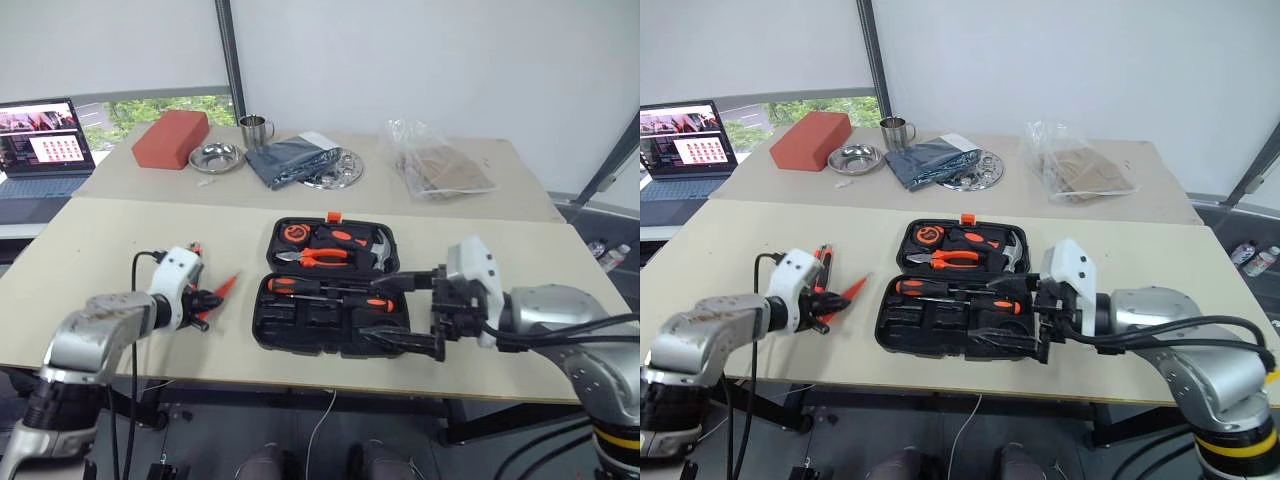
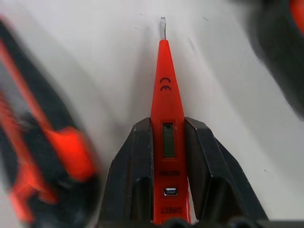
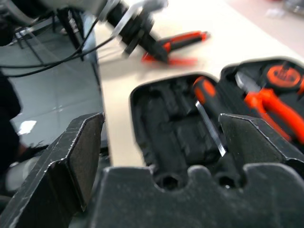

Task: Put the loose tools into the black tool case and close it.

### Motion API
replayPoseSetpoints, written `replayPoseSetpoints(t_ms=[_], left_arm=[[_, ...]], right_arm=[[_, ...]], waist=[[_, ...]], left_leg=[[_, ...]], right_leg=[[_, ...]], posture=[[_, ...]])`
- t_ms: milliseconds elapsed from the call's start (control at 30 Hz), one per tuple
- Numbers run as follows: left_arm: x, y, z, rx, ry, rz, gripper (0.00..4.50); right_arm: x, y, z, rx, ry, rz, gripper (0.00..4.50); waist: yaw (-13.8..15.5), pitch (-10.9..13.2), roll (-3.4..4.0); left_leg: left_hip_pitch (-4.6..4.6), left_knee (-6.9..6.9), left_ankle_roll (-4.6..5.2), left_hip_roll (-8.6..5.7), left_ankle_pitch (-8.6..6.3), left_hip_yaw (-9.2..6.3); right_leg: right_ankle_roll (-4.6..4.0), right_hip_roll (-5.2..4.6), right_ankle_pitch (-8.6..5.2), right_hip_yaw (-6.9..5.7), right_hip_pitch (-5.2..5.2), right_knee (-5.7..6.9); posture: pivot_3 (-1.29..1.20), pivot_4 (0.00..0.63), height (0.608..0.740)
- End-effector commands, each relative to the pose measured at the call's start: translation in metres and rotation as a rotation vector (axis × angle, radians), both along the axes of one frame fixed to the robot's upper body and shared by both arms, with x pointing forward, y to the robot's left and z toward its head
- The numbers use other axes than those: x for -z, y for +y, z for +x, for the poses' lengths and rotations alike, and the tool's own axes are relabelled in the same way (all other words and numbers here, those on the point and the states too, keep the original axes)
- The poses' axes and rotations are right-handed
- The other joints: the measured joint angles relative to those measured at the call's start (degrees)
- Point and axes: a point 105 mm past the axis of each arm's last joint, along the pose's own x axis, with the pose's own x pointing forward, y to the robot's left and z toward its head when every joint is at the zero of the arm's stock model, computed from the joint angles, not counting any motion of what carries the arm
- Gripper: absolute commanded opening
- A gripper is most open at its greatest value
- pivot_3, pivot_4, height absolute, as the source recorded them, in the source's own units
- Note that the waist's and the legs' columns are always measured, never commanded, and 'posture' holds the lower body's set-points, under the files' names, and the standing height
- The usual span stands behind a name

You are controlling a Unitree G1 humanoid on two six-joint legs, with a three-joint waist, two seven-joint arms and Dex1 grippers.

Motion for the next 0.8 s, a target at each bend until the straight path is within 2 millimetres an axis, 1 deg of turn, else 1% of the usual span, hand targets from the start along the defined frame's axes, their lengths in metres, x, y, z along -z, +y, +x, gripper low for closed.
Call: replayPoseSetpoints(t_ms=[33, 100, 167, 200, 267, 367, 433, 500, 567, 733, 800], left_arm=[[-0.056, -0.036, -0.004, 0.353, -0.198, 0.001, 0.47], [-0.059, -0.053, -0.013, 0.523, -0.194, -0.007, 0.47], [-0.056, -0.077, -0.028, 0.765, -0.138, 0.010, 0.47], [-0.053, -0.084, -0.033, 0.851, -0.108, 0.024, 0.47], [-0.046, -0.095, -0.036, 0.971, -0.055, 0.065, 0.47], [-0.032, -0.105, -0.032, 1.104, -0.012, 0.159, 0.47], [-0.021, -0.107, -0.022, 1.138, -0.019, 0.252, 0.47], [-0.012, -0.108, -0.005, 1.112, -0.032, 0.332, 0.47], [-0.007, -0.109, 0.004, 1.104, -0.026, 0.359, 0.47], [-0.003, -0.113, 0.012, 1.100, -0.001, 0.345, 0.47], [-0.002, -0.119, 0.012, 1.109, -0.008, 0.318, 0.47]], right_arm=[[-0.007, -0.007, -0.009, 0.003, -0.037, -0.021, 4.50], [-0.005, -0.009, -0.008, 0.020, -0.045, -0.032, 4.50], [-0.006, -0.012, -0.007, 0.044, -0.058, -0.034, 4.50], [-0.006, -0.013, -0.006, 0.055, -0.060, -0.035, 4.50], [-0.005, -0.015, -0.006, 0.076, -0.066, -0.039, 4.50], [-0.005, -0.016, -0.009, 0.097, -0.070, -0.032, 4.50], [-0.004, -0.014, -0.012, 0.104, -0.072, -0.029, 4.50], [-0.002, -0.013, -0.014, 0.119, -0.075, -0.024, 4.50], [-0.002, -0.014, -0.016, 0.137, -0.078, -0.021, 4.50], [0.000, -0.018, -0.018, 0.175, -0.085, -0.021, 4.50], [0.000, -0.019, -0.018, 0.183, -0.088, -0.022, 4.50]], waist=[[-0.04, 0.00, -0.01], [-0.12, 0.00, 0.00], [-0.16, 0.00, 0.00], [-0.18, 0.00, 0.00], [-0.15, 0.00, 0.00], [-0.12, 0.00, 0.00], [-0.10, 0.00, 0.00], [-0.18, 0.00, 0.00], [-0.15, 0.02, -0.03], [-0.16, 0.03, -0.05], [-0.15, 0.03, -0.05]], left_leg=[[0.03, 0.00, 0.01, 0.00, 0.00, 0.00], [0.07, 0.00, 0.11, -0.02, 0.06, 0.02], [0.09, -0.01, 0.37, -0.03, 0.20, 0.06], [0.08, -0.01, 0.38, -0.03, 0.20, 0.07], [0.05, -0.01, 0.38, -0.03, 0.21, 0.11], [0.07, 0.00, 0.39, -0.02, 0.22, 0.12], [0.04, 0.02, 0.41, -0.03, 0.23, 0.13], [0.02, 0.06, 0.44, -0.02, 0.23, 0.12], [0.00, 0.08, 0.48, -0.02, 0.23, 0.10], [-0.09, 0.14, 0.60, -0.01, 0.19, 0.03], [-0.08, 0.15, 0.64, -0.02, 0.16, 0.03]], right_leg=[[0.00, 0.02, 0.00, -0.01, 0.03, -0.08], [0.02, 0.02, 0.01, -0.07, 0.08, -0.15], [0.05, 0.10, -0.01, -0.09, 0.09, -0.16], [0.06, 0.27, -0.01, -0.12, 0.08, -0.18], [0.06, 0.43, -0.01, -0.11, 0.05, -0.17], [0.07, 0.51, -0.02, -0.05, 0.06, -0.17], [0.07, 0.52, -0.02, -0.02, 0.05, -0.17], [0.08, 0.52, -0.02, 0.01, 0.05, -0.18], [0.07, 0.53, -0.02, 0.03, 0.05, -0.18], [0.11, 0.51, -0.04, 0.05, 0.03, -0.21], [0.15, 0.51, -0.06, 0.05, 0.04, -0.20]], posture=[[0.00, 0.150, 0.736], [0.00, 0.150, 0.736], [0.00, 0.150, 0.736], [0.00, 0.150, 0.736], [0.00, 0.150, 0.736], [0.00, 0.150, 0.736], [0.00, 0.150, 0.736], [0.00, 0.150, 0.736], [0.00, 0.150, 0.736], [0.00, 0.150, 0.736], [0.00, 0.150, 0.736]])
